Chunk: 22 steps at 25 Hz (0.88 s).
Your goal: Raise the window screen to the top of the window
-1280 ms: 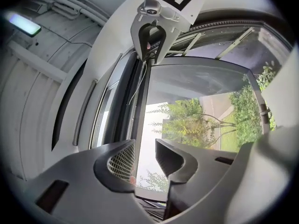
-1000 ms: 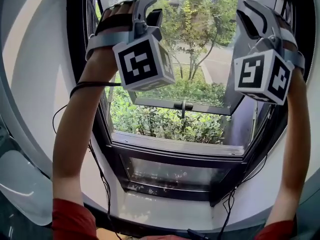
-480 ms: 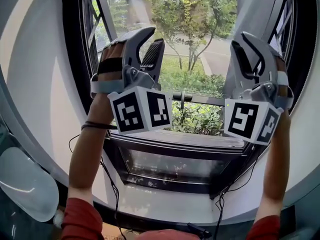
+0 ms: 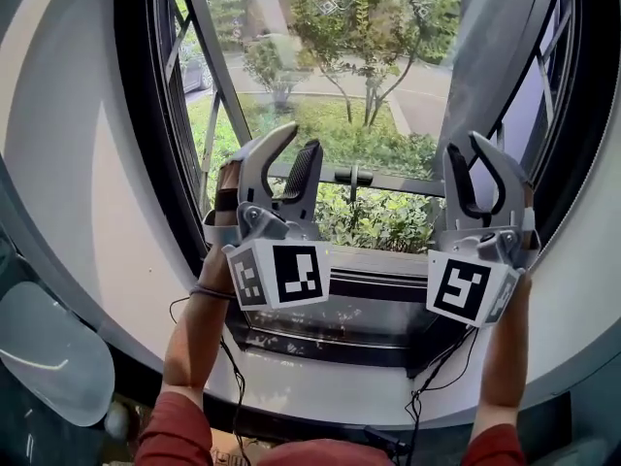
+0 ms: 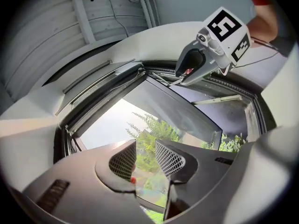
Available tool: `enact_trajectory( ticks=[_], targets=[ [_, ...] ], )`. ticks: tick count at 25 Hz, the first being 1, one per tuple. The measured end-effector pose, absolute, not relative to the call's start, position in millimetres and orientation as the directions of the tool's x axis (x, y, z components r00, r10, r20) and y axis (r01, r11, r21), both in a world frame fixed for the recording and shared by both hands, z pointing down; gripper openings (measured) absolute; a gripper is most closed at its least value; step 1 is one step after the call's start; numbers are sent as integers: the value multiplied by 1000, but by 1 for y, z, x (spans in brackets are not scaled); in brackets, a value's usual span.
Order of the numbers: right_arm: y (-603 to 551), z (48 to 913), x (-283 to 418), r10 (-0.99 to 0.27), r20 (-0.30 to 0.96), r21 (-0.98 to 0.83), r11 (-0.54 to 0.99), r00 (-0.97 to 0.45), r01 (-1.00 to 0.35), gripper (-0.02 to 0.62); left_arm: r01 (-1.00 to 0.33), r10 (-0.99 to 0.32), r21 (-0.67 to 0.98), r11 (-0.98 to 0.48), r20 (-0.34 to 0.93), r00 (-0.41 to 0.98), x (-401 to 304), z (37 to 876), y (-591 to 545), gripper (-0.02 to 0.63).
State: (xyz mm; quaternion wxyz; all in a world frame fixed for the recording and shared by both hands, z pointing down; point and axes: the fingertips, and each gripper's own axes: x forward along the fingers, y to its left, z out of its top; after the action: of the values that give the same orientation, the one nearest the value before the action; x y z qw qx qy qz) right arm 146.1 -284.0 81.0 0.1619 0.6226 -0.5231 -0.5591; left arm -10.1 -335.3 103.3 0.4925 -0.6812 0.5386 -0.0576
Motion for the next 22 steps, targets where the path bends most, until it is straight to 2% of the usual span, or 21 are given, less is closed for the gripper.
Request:
enact_trajectory(
  ticks=[14, 22],
  targets=[
    [-281, 189, 165, -889, -438, 658, -215, -135, -721, 123, -827, -826, -533, -177, -376, 419, -17, 217, -330, 115],
    [-278, 246, 169, -925, -358, 600, -122, -130, -791, 124, -861, -852, -423, -280, -303, 426, -15, 274, -327, 115]
  ],
)
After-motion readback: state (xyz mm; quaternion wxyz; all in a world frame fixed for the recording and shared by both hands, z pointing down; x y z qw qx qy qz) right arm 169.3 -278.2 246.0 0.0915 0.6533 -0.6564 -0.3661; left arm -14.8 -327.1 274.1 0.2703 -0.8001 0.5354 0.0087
